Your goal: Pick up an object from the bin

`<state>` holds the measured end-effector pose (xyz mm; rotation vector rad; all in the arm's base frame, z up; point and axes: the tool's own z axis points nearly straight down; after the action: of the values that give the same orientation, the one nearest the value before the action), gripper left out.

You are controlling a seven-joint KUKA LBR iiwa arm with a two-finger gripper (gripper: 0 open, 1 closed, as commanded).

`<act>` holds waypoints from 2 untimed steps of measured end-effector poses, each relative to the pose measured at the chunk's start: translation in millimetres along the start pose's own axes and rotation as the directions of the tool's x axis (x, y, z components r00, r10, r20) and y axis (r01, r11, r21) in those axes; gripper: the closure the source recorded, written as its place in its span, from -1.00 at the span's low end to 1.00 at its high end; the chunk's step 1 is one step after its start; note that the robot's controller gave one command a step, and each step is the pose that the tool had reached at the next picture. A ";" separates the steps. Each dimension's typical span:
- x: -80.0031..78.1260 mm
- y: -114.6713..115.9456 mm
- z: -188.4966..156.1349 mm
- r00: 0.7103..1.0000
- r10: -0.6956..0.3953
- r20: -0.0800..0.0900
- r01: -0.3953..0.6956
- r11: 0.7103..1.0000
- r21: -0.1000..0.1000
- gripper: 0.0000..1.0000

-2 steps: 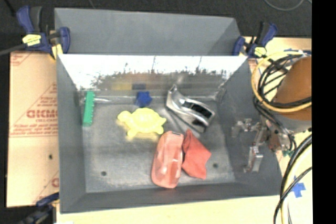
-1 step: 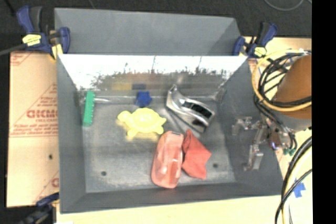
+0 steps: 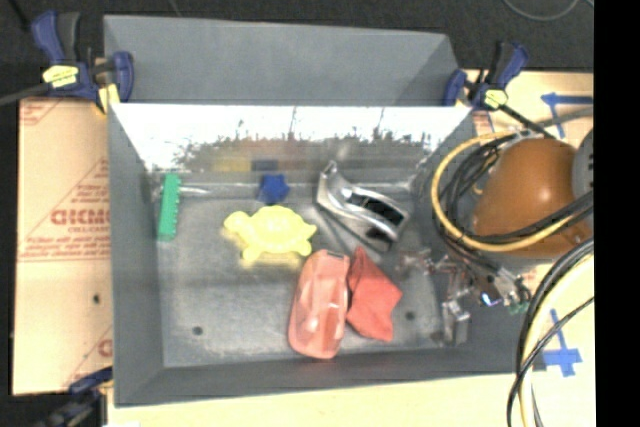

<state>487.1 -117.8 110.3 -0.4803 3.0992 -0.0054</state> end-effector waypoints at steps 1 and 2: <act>-1.4 23.8 9.2 0.998 -0.070 -0.002 0.070 0.998 -0.003 -1.00; -11.5 43.2 5.3 0.993 0.117 0.000 -0.117 0.993 -0.001 -1.00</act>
Offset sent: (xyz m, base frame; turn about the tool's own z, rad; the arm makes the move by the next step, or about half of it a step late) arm 0.0033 0.0766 -0.0021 -0.4099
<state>485.0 -73.2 104.8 -0.2984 3.1221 -0.0036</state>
